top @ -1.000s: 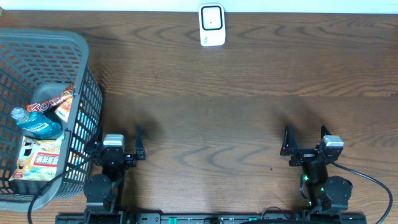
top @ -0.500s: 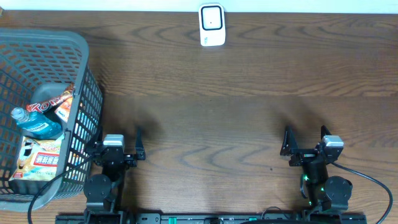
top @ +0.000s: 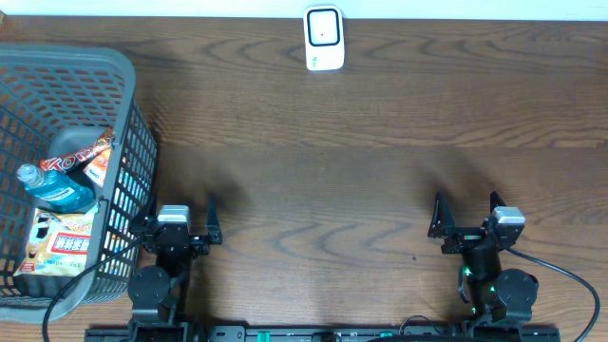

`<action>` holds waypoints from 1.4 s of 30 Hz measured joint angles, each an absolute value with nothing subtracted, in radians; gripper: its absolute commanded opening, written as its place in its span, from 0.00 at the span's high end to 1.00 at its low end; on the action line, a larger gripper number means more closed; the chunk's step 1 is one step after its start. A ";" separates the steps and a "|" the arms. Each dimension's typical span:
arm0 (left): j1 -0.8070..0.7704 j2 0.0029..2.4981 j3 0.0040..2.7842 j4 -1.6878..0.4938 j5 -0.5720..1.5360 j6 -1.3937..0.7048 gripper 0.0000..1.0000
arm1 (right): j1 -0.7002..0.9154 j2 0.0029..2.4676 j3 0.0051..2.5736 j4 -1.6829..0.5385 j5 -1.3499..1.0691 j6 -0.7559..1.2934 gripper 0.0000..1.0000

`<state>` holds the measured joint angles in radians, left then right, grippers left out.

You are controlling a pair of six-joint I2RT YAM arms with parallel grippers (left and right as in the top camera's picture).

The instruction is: Scan the item barcode

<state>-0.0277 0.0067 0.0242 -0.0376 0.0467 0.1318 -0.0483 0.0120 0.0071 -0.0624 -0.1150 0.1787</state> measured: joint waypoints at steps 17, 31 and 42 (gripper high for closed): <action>-0.028 0.007 0.024 -0.038 0.047 0.131 0.01 | -0.048 0.012 0.007 -0.062 -0.115 0.179 0.01; -0.028 0.007 0.024 -0.037 0.059 0.128 0.01 | -0.048 0.012 0.007 -0.062 -0.115 0.179 0.01; -0.028 0.007 0.017 0.105 0.578 0.006 0.01 | -0.048 0.012 0.007 -0.062 -0.115 0.179 0.01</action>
<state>-0.0277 0.0067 0.0174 0.1055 0.5781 0.0059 -0.0483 0.0120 0.0071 -0.0624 -0.1150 0.1787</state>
